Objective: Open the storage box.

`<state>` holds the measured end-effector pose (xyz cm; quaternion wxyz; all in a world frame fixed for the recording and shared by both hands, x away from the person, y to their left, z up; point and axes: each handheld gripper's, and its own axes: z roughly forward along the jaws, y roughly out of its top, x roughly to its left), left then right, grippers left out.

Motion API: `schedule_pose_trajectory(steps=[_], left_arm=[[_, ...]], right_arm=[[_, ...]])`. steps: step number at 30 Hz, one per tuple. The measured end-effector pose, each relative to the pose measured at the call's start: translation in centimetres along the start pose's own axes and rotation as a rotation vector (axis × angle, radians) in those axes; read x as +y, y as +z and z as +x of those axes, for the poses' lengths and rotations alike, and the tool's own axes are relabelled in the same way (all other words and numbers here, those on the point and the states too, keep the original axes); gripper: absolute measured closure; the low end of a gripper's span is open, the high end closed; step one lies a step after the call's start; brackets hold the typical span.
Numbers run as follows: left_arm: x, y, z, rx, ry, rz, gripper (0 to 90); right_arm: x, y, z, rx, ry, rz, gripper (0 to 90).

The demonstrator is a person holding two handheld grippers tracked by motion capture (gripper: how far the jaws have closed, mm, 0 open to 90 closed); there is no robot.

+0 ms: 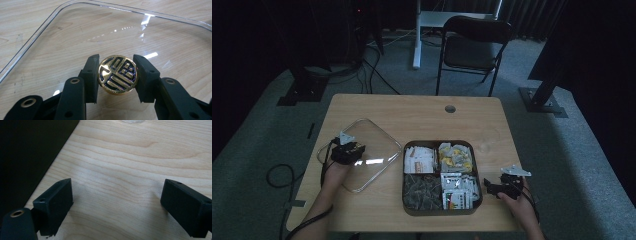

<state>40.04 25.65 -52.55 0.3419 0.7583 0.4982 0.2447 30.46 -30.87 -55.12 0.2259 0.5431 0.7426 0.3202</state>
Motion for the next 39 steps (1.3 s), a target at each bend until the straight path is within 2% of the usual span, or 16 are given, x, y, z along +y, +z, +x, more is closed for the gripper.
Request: schedule_pose_trajectory(steps=[2, 8, 12, 15, 17, 24, 25, 26, 33, 39], left_arm=[[0.1, 0.3, 0.1, -0.007, -0.016, 0.004, 58.9], [0.0, 1.1, 0.0, -0.009, -0.007, 0.027, 58.8], [0.0, 1.2, 0.0, -0.017, -0.006, 0.025, 58.4], [0.3, 0.5, 0.2, -0.032, -0.033, -0.02, 53.2], [0.7, 0.0, 0.2, -0.055, -0.033, -0.042, 48.5], [1.4, -1.5, -0.4, -0.112, -0.007, -0.081, 44.8], [1.3, -1.7, -0.5, -0.118, -0.001, -0.089, 44.8], [1.2, -1.9, -0.6, -0.146, 0.0, -0.103, 44.8], [0.1, -2.5, -1.3, -0.255, 0.024, -0.125, 44.8], [-0.5, -2.9, -2.2, -0.312, 0.069, -0.121, 44.7]], right_arm=[[0.0, 0.0, 0.0, 0.0, 0.0, 0.0, 10.1], [0.0, 0.0, 0.0, 0.0, 0.0, 0.0, 10.1], [0.0, 0.0, 0.0, 0.0, 0.0, 0.0, 10.1], [0.0, 0.0, 0.0, 0.0, 0.0, 0.0, 10.1], [0.0, 0.0, 0.0, 0.0, 0.0, 0.0, 10.1], [0.0, 0.0, 0.0, 0.0, 0.0, 0.0, 10.1], [0.0, 0.0, 0.0, 0.0, 0.0, 0.0, 10.1], [0.0, 0.0, 0.0, 0.0, 0.0, 0.0, 10.1], [0.0, 0.0, 0.0, 0.0, 0.001, 0.0, 10.1], [0.0, 0.0, 0.0, 0.0, 0.0, 0.0, 10.1]])
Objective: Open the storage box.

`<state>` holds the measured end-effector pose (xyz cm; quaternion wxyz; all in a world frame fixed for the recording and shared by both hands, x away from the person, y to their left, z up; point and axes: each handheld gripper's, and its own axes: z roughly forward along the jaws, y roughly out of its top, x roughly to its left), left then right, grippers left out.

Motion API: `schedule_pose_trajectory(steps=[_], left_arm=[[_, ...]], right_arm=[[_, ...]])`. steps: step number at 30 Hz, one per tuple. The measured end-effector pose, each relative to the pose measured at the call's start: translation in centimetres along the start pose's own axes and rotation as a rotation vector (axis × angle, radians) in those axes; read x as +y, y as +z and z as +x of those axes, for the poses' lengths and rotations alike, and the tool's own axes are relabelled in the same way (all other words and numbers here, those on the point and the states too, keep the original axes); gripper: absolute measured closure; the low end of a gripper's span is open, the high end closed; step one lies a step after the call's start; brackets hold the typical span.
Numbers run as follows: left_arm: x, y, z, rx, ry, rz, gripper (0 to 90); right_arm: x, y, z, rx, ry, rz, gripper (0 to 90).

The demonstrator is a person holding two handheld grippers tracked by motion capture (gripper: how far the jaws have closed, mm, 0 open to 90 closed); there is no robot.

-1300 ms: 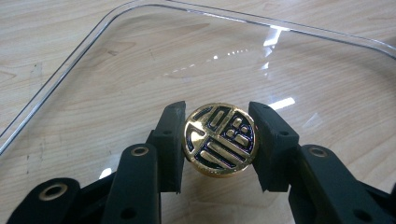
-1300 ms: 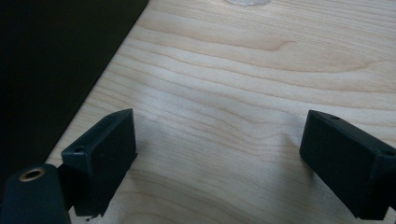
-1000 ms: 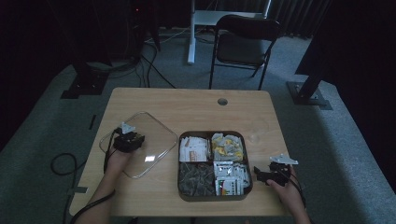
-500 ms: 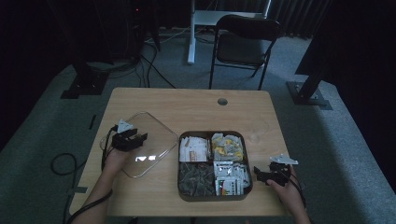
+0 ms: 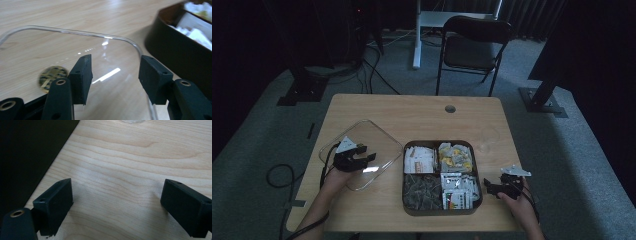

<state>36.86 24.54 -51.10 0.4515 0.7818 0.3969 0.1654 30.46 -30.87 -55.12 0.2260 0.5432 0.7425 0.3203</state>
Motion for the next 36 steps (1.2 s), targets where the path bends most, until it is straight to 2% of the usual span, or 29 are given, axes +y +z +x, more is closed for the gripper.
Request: schedule_pose_trajectory(steps=[5, 16, 18, 22, 24, 27, 29, 32, 36], left_arm=[[-0.3, -0.1, -1.0, -0.049, 0.032, 0.011, 44.7], [-0.6, -0.4, -2.9, -0.124, 0.099, 0.007, 44.6], [-0.7, -0.5, -3.2, -0.16, 0.101, 0.004, 39.3], [-0.8, -0.3, -3.8, -0.193, 0.114, 0.022, 39.2], [-1.0, -0.3, -4.2, -0.202, 0.137, 0.031, 39.0], [-1.2, -0.3, -4.6, -0.239, 0.147, 0.035, 28.1], [-1.4, -0.3, -4.9, -0.26, 0.153, 0.034, 25.7], [-1.6, -0.2, -5.5, -0.245, 0.19, 0.059, 16.9], [-1.7, -0.3, -6.1, -0.266, 0.212, 0.066, 12.3]], right_arm=[[0.0, 0.0, 0.0, 0.0, 0.0, 0.0, 10.1], [0.0, 0.0, 0.0, 0.0, 0.0, 0.0, 10.1], [0.0, 0.0, 0.0, 0.0, 0.0, 0.0, 10.1], [0.0, 0.0, 0.0, 0.0, 0.0, 0.0, 10.1], [0.0, 0.0, 0.0, 0.0, 0.0, 0.0, 10.1], [0.0, 0.0, 0.0, 0.0, 0.0, 0.0, 10.1], [0.0, 0.0, 0.0, 0.0, 0.0, 0.0, 10.1], [0.0, 0.0, 0.0, 0.0, 0.001, 0.0, 10.1], [0.0, 0.0, 0.0, 0.0, 0.001, 0.0, 10.1]])
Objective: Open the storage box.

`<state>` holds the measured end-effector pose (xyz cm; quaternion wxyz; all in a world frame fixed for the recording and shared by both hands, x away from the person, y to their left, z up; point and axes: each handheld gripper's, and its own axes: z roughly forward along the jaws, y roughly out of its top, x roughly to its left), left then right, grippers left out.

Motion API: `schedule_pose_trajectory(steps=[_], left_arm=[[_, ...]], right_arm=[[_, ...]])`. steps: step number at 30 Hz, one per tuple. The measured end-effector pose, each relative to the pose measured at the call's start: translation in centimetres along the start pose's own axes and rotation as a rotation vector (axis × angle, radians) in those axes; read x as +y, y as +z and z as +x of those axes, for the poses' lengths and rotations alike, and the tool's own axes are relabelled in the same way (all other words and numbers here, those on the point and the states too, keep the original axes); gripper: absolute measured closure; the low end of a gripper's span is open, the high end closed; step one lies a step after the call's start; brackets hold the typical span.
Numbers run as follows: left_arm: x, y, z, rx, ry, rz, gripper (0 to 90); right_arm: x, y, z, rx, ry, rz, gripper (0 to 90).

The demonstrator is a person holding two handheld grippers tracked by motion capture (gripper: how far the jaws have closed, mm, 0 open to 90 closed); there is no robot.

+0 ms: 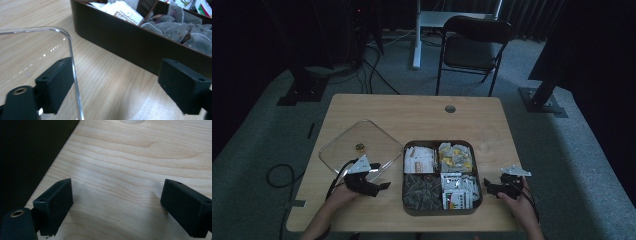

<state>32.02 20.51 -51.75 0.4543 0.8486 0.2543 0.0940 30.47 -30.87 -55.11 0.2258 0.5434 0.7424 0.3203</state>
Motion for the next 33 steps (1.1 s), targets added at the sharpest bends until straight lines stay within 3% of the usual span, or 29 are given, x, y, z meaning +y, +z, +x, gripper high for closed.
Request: schedule_pose_trajectory(steps=[5, 7, 13, 19, 21, 30, 33], left_arm=[[0.1, 0.3, -1.1, -0.041, 0.032, 0.033, 8.0], [0.0, 0.5, -1.5, -0.064, 0.041, 0.052, 1.5], [-0.2, 0.9, -2.8, -0.076, 0.072, 0.089, 1.5], [-0.7, 1.4, -3.6, -0.068, 0.1, 0.107, 1.5], [-0.9, 1.4, -3.9, -0.072, 0.09, 0.113, 1.5], [-1.8, 2.1, -4.7, -0.074, 0.098, 0.192, 1.6], [-1.9, 2.2, -4.8, -0.057, 0.114, 0.212, 1.5]], right_arm=[[0.0, 0.0, 0.0, 0.0, 0.0, 0.0, 10.1], [0.0, 0.0, 0.0, 0.0, 0.0, 0.0, 10.2], [0.0, 0.0, 0.0, 0.0, 0.0, 0.0, 10.1], [0.0, 0.0, 0.0, 0.0, 0.0, 0.0, 10.2], [0.0, 0.0, 0.0, 0.0, 0.0, 0.0, 10.2], [0.0, 0.0, 0.1, 0.005, -0.004, 0.002, 10.2], [0.0, 0.0, 0.2, 0.008, -0.011, 0.001, 10.2]])
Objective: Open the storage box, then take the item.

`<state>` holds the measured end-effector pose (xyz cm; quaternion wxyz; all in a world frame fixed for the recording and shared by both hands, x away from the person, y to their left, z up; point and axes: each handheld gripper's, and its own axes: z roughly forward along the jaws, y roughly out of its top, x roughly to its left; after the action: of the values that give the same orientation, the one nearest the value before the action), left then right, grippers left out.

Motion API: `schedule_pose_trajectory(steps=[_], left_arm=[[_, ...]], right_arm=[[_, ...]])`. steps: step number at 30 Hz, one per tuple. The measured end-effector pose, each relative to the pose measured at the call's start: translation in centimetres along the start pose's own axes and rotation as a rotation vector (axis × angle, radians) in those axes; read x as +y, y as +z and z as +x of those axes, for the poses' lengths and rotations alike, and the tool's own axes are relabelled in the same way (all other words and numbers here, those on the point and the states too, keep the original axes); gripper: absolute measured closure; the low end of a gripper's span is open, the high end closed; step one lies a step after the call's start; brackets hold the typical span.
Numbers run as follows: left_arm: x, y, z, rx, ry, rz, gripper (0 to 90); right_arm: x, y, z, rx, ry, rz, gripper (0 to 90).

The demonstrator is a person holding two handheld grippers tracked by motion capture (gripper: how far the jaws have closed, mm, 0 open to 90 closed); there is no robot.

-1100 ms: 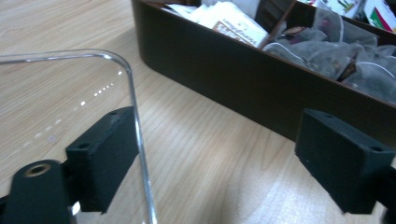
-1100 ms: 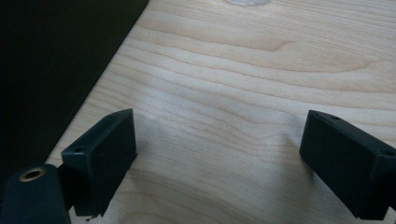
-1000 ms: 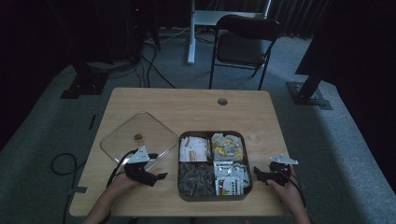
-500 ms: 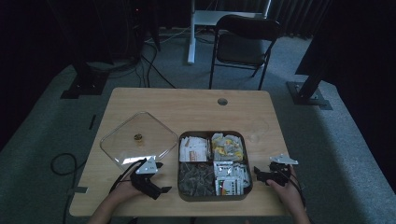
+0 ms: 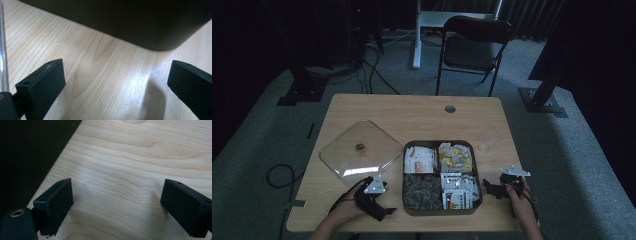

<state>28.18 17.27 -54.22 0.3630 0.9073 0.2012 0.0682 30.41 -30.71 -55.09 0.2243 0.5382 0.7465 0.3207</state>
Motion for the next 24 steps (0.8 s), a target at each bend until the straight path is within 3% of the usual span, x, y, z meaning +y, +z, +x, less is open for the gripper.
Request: schedule_pose_trajectory(steps=[6, 17, 24], left_arm=[[-0.15, 0.25, -0.16, 0.015, 0.011, 0.022, 1.7], [-0.27, 0.41, -0.46, 0.041, 0.013, 0.01, 1.5], [-0.24, 0.44, -0.52, 0.047, 0.007, 0.01, 1.5]], right_arm=[[0.11, 0.12, 0.28, 0.01, -0.01, 0.0, 10.2], [0.15, 0.14, 0.53, -0.003, 0.002, 0.0, 10.2], [0.26, -0.27, 0.67, 0.0, -0.003, 0.04, 10.3]])
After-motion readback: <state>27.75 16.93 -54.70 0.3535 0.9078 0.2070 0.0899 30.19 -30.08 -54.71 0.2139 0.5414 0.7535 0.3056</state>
